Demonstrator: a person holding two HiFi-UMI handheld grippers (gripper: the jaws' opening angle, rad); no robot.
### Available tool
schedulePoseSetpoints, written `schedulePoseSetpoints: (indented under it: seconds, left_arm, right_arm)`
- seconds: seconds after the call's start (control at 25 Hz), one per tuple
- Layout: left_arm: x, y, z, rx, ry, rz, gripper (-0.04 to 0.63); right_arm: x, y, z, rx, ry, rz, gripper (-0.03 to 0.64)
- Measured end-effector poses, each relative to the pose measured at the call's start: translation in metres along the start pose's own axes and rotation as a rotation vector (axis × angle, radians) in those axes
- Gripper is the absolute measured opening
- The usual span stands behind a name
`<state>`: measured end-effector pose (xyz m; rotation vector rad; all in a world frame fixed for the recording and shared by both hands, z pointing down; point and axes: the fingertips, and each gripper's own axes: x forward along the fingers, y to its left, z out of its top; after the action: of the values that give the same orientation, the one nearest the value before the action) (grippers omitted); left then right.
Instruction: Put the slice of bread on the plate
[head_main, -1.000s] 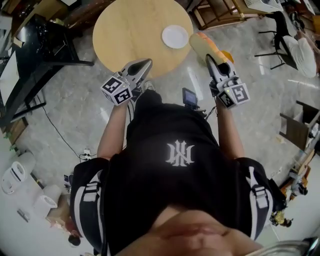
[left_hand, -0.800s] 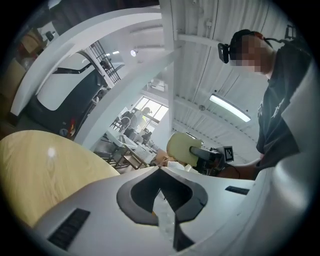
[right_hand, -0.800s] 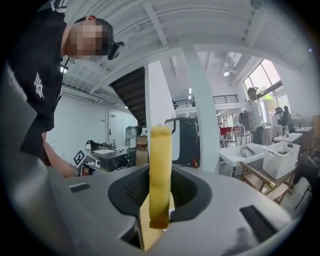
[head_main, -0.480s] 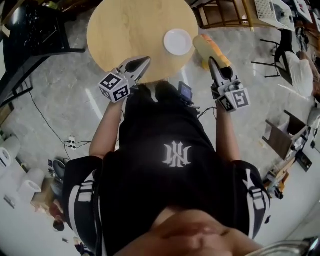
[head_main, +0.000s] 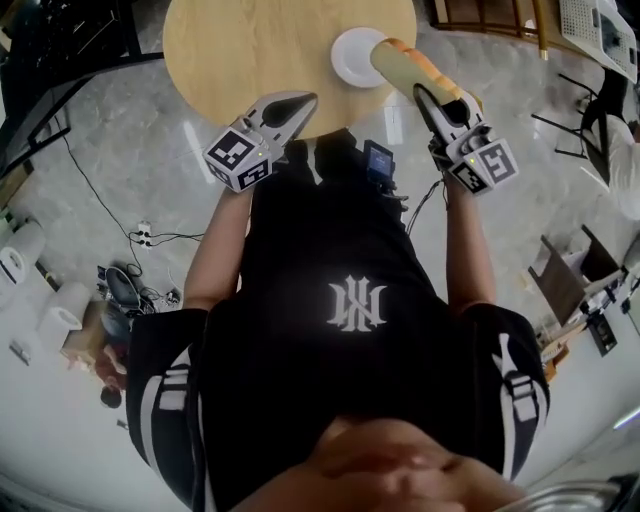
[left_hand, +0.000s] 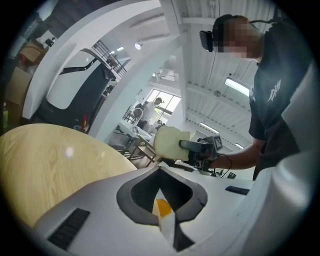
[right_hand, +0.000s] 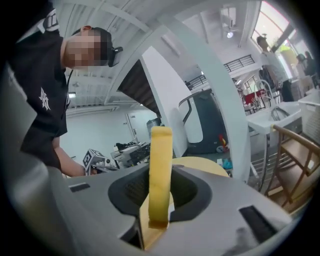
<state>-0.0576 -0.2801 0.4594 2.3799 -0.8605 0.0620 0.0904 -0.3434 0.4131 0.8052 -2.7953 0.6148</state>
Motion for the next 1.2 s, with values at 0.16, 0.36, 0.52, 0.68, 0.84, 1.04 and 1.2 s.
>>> schedulePoseSetpoints:
  seconds: [0.16,0.36,0.52,0.68,0.84,1.04,1.2]
  left_arm:
    - [0.014,0.008,-0.015,0.066,0.038,0.021,0.012]
    - [0.026,0.017,-0.04,0.054,0.077,0.032,0.012]
    - [0.03,0.019,-0.06,0.061,0.117,0.031,0.012]
    - [0.021,0.02,-0.077,0.036,0.131,0.033,0.012]
    - [0.008,0.025,-0.085,0.016,0.117,0.037,0.012]
    - [0.008,0.021,-0.095,0.008,0.123,0.023,0.014]
    - [0.011,0.017,-0.094,0.028,0.137,0.011,0.014]
  right_arm:
    - [0.01,-0.012,-0.033,0.088,0.055,0.06,0.089]
    - [0.029,-0.03,-0.082,0.331,0.099,0.077,0.091]
    - [0.055,-0.033,-0.115,0.538,0.114,0.106,0.091]
    - [0.08,-0.028,-0.142,0.628,0.17,0.111,0.091]
    - [0.094,-0.025,-0.159,0.612,0.226,0.071,0.091]
    - [0.096,-0.034,-0.166,0.454,0.322,-0.005,0.106]
    - [0.101,-0.042,-0.166,0.279,0.392,-0.086,0.143]
